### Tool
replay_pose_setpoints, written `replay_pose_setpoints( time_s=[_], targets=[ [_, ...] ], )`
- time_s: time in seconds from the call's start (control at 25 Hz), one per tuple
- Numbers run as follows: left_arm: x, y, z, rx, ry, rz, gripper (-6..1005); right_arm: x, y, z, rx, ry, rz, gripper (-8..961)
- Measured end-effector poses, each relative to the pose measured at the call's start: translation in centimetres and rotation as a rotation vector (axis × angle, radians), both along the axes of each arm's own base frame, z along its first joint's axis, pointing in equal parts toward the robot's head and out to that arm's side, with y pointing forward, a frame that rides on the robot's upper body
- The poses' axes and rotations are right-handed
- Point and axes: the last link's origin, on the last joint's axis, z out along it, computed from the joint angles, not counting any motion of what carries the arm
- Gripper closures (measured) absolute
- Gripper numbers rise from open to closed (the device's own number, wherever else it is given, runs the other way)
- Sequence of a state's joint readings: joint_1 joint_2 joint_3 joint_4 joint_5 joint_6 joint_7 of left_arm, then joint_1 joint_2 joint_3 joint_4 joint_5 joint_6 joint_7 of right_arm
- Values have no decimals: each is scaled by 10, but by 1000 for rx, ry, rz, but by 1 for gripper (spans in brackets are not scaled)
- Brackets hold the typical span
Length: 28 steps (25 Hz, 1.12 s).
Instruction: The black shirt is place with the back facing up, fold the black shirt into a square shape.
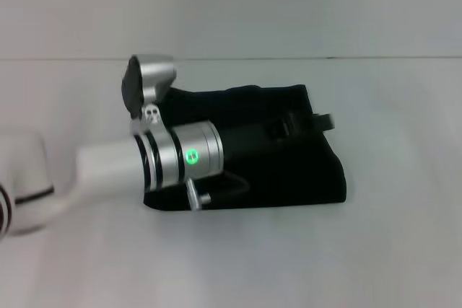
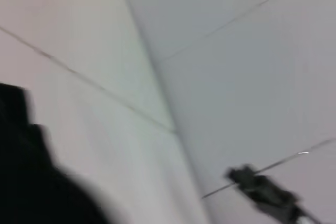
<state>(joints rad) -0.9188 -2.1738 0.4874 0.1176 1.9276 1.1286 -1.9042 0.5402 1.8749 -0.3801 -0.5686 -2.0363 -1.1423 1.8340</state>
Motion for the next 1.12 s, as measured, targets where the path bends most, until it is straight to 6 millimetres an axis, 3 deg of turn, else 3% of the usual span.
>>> replay_pose_setpoints(
  time_s=[0.16,0.24,0.4,0.8,0.92,1.12],
  targets=[
    [14,-22,6,11,-177,-108,912,-9,4,0,-55,5,21,301],
    [19,-29,14,9,-245,-159,711,-17,7,-2,-91,21,32,301],
    [16,-34,38,41,-286,-273,552,-38,15,-8,-186,74,53,301],
    [-50,-39,109,189,99,-587,144,-100,37,-69,-520,128,22,302],
    [-60,-44,117,215,182,-662,50,-116,40,-87,-586,144,8,302],
    [-73,-49,115,161,325,-761,50,-134,41,-116,-657,159,-49,302]
  ],
)
